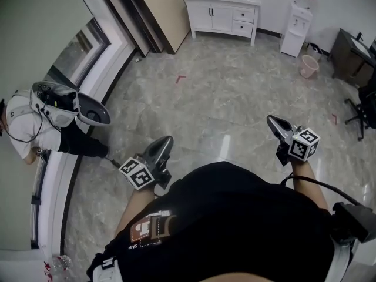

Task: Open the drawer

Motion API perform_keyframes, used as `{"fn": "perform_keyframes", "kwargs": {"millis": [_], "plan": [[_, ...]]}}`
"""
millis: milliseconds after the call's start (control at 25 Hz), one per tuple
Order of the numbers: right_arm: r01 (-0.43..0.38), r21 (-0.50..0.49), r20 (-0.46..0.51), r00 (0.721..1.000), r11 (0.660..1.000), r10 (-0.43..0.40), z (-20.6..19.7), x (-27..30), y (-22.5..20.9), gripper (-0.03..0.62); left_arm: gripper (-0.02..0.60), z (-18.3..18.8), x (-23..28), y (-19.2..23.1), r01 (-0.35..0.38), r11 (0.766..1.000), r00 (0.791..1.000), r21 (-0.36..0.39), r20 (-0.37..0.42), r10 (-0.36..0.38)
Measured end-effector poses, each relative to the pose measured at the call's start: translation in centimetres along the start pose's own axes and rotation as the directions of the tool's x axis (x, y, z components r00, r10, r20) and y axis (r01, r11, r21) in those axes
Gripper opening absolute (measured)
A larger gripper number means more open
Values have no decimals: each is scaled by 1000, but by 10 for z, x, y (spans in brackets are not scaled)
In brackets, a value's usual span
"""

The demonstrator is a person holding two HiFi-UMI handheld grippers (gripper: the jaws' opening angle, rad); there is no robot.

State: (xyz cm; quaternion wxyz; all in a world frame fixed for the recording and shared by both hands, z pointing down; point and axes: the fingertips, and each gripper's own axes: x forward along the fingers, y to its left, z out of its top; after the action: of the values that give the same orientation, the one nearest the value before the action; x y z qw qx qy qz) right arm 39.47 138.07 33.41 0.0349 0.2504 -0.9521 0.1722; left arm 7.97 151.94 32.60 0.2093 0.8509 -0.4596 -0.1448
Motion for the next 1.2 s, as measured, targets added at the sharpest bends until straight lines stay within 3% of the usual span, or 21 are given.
{"fn": "perform_keyframes", "kwargs": {"millis": [240,480,560,720,840,1000,1200], "plan": [[33,10,-10,999,999,-33,-2,40,-30,-5,-12,23,33,52,2,1000,1000,-2,-14,-2],[160,36,24,987,986,-161,14,90,-67,-5,-12,49,92,125,125,990,992,-62,-28,-127],[202,82,46,977,976,-206,25,111,-74,-5,-12,70,106,151,155,984,987,-90,-39,-159],[244,66,40,968,967,-247,46,177,-67,-5,-12,125,112,213,201,978,974,-48,-96,-205],[277,102,65,957,956,-284,60,233,-72,-5,-12,151,117,276,215,975,970,-58,-107,-220],[281,75,33,958,957,-284,52,289,-64,-5,-12,156,121,336,227,970,961,-91,-144,-238],[338,105,9,940,935,-341,51,292,-91,-5,-12,152,156,357,252,959,947,-129,-171,-271]]}}
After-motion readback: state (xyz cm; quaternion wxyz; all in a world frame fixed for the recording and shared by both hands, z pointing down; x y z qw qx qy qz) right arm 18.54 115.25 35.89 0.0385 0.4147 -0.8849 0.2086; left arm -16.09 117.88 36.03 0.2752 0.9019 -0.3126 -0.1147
